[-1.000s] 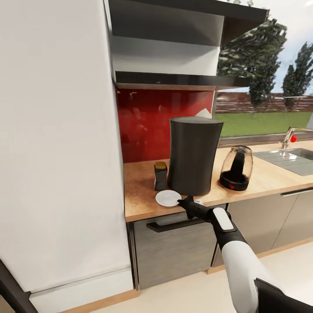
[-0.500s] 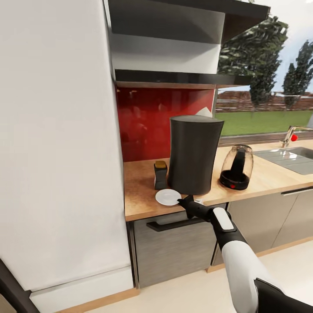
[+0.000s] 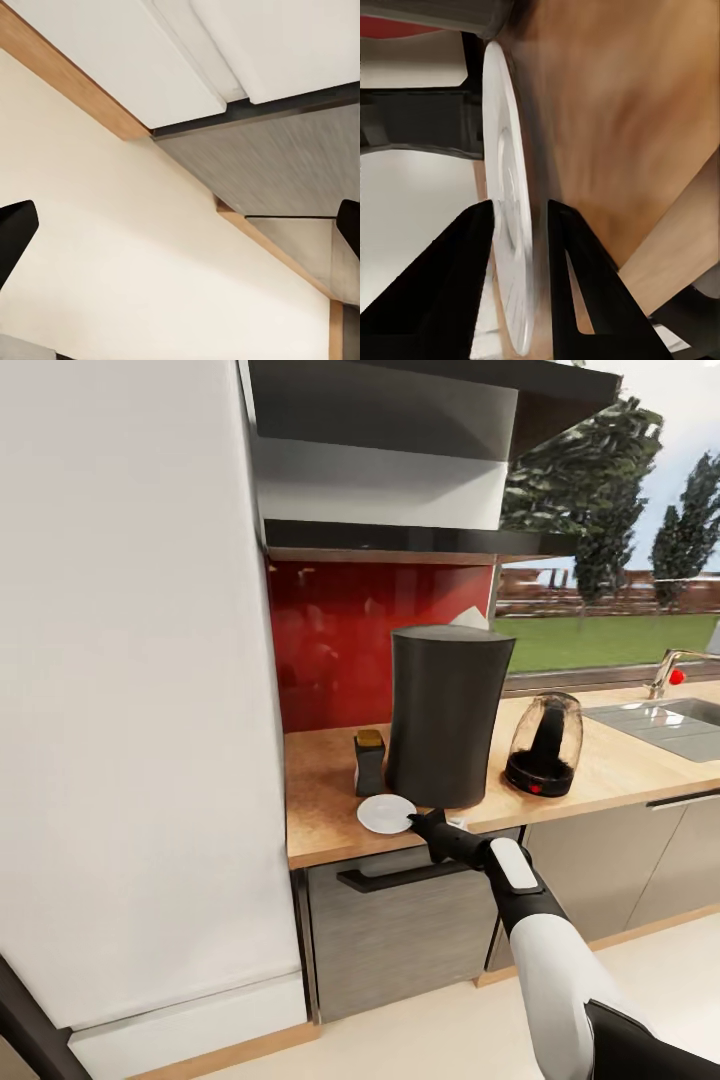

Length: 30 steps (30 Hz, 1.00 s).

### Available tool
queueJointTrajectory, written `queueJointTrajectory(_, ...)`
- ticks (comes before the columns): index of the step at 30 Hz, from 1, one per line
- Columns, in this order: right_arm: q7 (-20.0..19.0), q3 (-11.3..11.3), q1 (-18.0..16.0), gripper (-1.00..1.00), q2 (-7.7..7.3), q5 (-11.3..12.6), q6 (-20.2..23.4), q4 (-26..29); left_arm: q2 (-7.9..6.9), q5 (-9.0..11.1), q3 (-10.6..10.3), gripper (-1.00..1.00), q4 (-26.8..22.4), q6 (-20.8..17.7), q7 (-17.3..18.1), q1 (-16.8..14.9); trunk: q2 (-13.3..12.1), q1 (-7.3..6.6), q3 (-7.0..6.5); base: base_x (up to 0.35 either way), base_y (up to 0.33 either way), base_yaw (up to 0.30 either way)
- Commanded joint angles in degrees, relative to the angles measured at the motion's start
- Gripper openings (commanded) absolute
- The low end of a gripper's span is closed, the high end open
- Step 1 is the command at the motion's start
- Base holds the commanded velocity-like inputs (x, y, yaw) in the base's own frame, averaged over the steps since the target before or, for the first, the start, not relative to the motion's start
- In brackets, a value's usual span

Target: Set up a coffee station on the kitchen countertop: keep the coffee maker on the countertop, move the bottle of coffee from the kitchen shelf to the counter next to the coffee maker, place a paper coffee filter on top of the coffee maker, put the saucer next to the coffee maker with the coffee cup on the saucer, and place the electric kettle next to the coffee maker.

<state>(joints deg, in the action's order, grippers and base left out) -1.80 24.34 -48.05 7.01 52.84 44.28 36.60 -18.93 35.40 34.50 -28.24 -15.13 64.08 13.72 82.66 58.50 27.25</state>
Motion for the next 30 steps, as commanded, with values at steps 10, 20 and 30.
queueJointTrajectory(10,0.2,0.3,0.0,1.0,0.1,-3.0,0.3,-0.8,-0.01,0.4,0.0,1.0,-0.1,-0.6,0.1,0.0,0.0,0.01,0.06,0.0,0.0,0.0)
queueJointTrajectory(20,0.2,0.3,0.0,1.0,0.03,-3.0,0.3,-0.8,0.01,0.4,0.0,1.0,0.0,-0.6,0.1,0.0,0.0,0.01,0.06,-0.101,-0.051,0.0)
queueJointTrajectory(30,0.2,0.4,0.0,1.0,0.02,-3.0,0.3,-0.8,0.02,0.4,-0.1,1.0,0.0,-0.6,0.1,0.0,0.0,0.01,0.06,-0.273,-0.149,0.0)
